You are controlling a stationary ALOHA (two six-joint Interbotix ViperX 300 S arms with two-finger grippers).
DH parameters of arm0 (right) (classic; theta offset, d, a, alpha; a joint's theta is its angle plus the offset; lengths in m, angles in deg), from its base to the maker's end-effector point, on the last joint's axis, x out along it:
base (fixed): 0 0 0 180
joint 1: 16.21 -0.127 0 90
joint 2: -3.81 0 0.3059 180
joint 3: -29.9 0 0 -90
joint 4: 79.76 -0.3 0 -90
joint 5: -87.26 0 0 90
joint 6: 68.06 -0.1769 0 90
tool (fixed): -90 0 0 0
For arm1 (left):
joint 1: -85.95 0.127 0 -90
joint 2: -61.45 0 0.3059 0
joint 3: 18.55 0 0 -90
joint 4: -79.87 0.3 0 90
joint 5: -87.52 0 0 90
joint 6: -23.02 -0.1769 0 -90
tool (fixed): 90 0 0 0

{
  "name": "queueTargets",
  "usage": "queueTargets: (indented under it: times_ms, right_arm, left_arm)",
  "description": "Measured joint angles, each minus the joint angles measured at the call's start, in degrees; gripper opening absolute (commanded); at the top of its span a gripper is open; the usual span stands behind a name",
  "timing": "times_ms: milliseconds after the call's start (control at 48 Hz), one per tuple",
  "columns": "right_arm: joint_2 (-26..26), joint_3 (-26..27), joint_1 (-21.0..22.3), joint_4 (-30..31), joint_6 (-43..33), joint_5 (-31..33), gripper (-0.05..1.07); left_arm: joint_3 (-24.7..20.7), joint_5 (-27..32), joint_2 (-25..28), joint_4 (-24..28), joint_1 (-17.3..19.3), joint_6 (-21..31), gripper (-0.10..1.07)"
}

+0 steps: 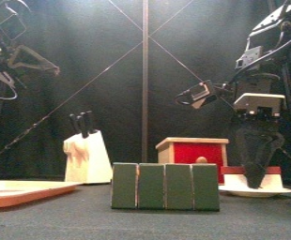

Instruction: Grab salmon sushi

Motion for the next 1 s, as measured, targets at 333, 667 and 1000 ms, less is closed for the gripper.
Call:
queueTargets:
  times_ms: [333, 667, 1000]
  right_arm:
    - [0.09, 0.18, 0.0, -0.09, -0.09, 0.09, 0.58]
    - [0.0, 0.35, -0.09, -0.35, -0.18, 0.18, 0.58]
    - [0.0, 0.35, -0.35, -0.62, -0.18, 0.18, 0.58]
  left_arm:
    - [0.0, 0.0, 0.0, -0.09, 0.0, 0.09, -0.02]
    - [0.09, 0.0, 0.0, 0.0, 0.0, -0.09, -0.02]
    - [0.0, 0.0, 0.0, 0.0, 0.09, -0.09, -0.02]
